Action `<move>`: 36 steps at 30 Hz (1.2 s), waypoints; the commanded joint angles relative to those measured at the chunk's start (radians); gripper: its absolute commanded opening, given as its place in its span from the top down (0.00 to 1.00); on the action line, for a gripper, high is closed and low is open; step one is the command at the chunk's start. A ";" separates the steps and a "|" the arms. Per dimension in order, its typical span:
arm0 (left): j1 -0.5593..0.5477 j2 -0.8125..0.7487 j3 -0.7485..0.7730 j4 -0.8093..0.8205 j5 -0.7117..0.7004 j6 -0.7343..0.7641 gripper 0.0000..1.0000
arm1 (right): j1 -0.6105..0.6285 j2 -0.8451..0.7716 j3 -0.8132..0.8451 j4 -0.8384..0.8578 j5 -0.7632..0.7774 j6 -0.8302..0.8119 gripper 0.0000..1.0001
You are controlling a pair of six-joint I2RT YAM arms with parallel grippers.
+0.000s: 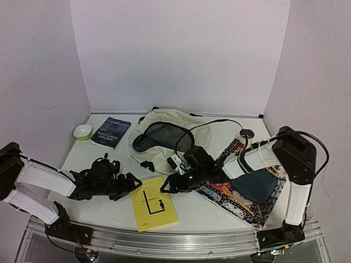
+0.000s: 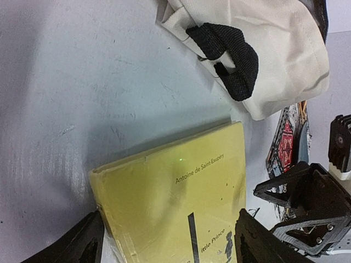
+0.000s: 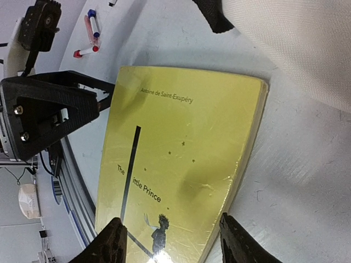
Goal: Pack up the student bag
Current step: Adjust the book at the center of the board.
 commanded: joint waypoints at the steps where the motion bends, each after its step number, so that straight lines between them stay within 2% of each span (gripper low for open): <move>1: -0.005 -0.027 -0.024 0.025 0.019 -0.042 0.17 | 0.008 0.012 0.032 -0.076 0.032 -0.004 0.41; 9: -0.005 0.018 -0.030 0.026 0.020 -0.095 0.15 | 0.029 0.091 0.077 -0.062 -0.026 0.004 0.42; 12: -0.005 0.046 -0.013 0.027 0.034 -0.092 0.15 | 0.035 0.107 0.073 0.036 -0.110 0.041 0.46; 16: -0.005 0.057 -0.008 0.034 0.041 -0.095 0.14 | 0.037 0.068 0.033 0.228 -0.200 0.098 0.57; 21: -0.005 0.046 -0.016 0.069 0.040 -0.103 0.14 | 0.038 0.042 0.012 0.389 -0.307 0.156 0.69; 24: -0.005 0.046 -0.018 0.088 0.045 -0.103 0.14 | 0.041 0.050 -0.004 0.503 -0.347 0.218 0.72; 28: -0.005 0.054 -0.027 0.114 0.056 -0.113 0.15 | 0.041 0.048 -0.019 0.595 -0.347 0.265 0.75; 32: -0.005 0.053 -0.033 0.137 0.066 -0.122 0.15 | 0.041 0.045 -0.020 0.594 -0.293 0.278 0.79; 36: -0.005 0.046 -0.031 0.155 0.082 -0.129 0.15 | 0.041 0.062 -0.011 0.575 -0.232 0.303 0.80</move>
